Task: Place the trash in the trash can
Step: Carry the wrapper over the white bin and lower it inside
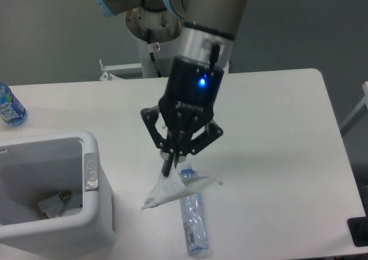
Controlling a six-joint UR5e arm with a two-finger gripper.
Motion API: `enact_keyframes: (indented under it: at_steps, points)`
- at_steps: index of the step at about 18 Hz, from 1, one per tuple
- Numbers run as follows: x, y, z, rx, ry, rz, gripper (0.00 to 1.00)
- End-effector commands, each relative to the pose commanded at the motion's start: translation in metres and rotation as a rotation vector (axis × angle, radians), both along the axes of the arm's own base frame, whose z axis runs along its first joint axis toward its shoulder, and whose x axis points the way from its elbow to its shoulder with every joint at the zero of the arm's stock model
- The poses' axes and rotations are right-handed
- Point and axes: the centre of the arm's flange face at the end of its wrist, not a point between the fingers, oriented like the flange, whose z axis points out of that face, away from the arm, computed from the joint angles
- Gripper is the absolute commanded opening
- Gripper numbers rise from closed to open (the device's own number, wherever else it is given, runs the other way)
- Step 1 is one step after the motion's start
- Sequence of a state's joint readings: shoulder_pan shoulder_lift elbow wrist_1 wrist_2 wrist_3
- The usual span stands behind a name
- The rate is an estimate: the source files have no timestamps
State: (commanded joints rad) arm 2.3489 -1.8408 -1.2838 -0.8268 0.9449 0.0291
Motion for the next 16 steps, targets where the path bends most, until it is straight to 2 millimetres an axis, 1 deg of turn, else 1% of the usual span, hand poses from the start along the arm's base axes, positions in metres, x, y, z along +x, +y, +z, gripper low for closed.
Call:
enact_keyframes:
  at_steps: [1, 2, 4, 6, 7, 8, 9, 10, 11, 14, 16]
  points:
    - [0.019, 0.009, 0.000, -0.001, -0.003, -0.029, 0.00]
    - [0.034, 0.015, -0.001, -0.002, -0.008, -0.049, 0.00]
    - [0.069, 0.028, -0.011, -0.019, -0.025, -0.103, 0.00]
    - [0.099, 0.039, -0.025, -0.040, -0.042, -0.150, 0.00]
    - [0.114, 0.041, -0.030, -0.048, -0.047, -0.173, 0.07]
    - [0.122, 0.044, -0.037, -0.059, -0.050, -0.190, 0.15]
    - [0.124, 0.045, -0.040, -0.063, -0.051, -0.193, 0.26]
    - [0.124, 0.045, -0.039, -0.061, -0.049, -0.193, 0.67]
    - [0.124, 0.043, -0.037, -0.057, -0.045, -0.196, 1.00]
    - [0.120, 0.041, -0.039, -0.062, -0.053, -0.184, 1.00]
    - [0.113, 0.039, -0.040, -0.063, -0.057, -0.172, 1.00]
